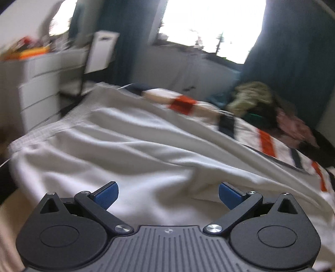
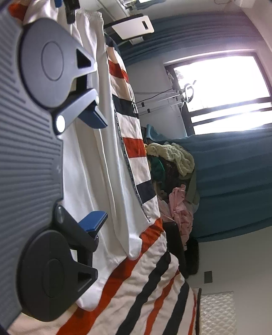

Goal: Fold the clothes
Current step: 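Move both open grippers over the garment toward the elastic waistband, then grasp the white elastic waistband with the left gripper and lift it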

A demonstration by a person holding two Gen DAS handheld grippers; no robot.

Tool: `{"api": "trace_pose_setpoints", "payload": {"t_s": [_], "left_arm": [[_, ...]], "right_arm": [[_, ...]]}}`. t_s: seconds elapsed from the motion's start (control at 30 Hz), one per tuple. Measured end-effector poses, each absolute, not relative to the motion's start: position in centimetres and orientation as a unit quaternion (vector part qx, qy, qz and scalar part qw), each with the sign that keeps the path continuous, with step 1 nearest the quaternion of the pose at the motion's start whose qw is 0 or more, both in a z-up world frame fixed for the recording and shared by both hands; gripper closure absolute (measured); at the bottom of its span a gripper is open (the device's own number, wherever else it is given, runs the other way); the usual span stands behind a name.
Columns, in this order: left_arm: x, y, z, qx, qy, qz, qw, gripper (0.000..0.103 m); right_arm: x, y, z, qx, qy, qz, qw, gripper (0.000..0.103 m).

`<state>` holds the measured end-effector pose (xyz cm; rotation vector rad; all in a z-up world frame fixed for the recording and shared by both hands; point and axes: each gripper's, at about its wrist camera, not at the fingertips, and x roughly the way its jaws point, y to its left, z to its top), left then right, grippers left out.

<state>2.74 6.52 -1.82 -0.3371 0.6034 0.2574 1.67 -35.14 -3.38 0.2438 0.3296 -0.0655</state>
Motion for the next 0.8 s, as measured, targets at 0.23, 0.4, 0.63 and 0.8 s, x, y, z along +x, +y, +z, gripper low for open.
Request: {"api": "trace_pose_setpoints", "payload": {"t_s": [0.23,0.4,0.63,0.8], "left_arm": [[2.7,16.2,-1.2,-0.276,0.343,0.217,0.871,0.000],[0.8,23.8,-2.6,-0.348,0.347,0.349,0.798,0.001],[-0.5,28.2,-5.4,-0.421,0.352,0.392,0.738,0.000],[0.6,27.6,-5.4,-0.393,0.372,0.370,0.756,0.000]], "right_arm": [[2.0,-36.6,-4.2,0.120,0.194,-0.116,0.967,0.016],[1.6,-38.1,-4.6,0.151,0.197,-0.138,0.959,0.016],[1.5,-38.8,-4.5,0.156,0.193,-0.162,0.955,0.016],[1.8,-39.2,-4.9,0.159,0.203,-0.180,0.949,0.016]]}}
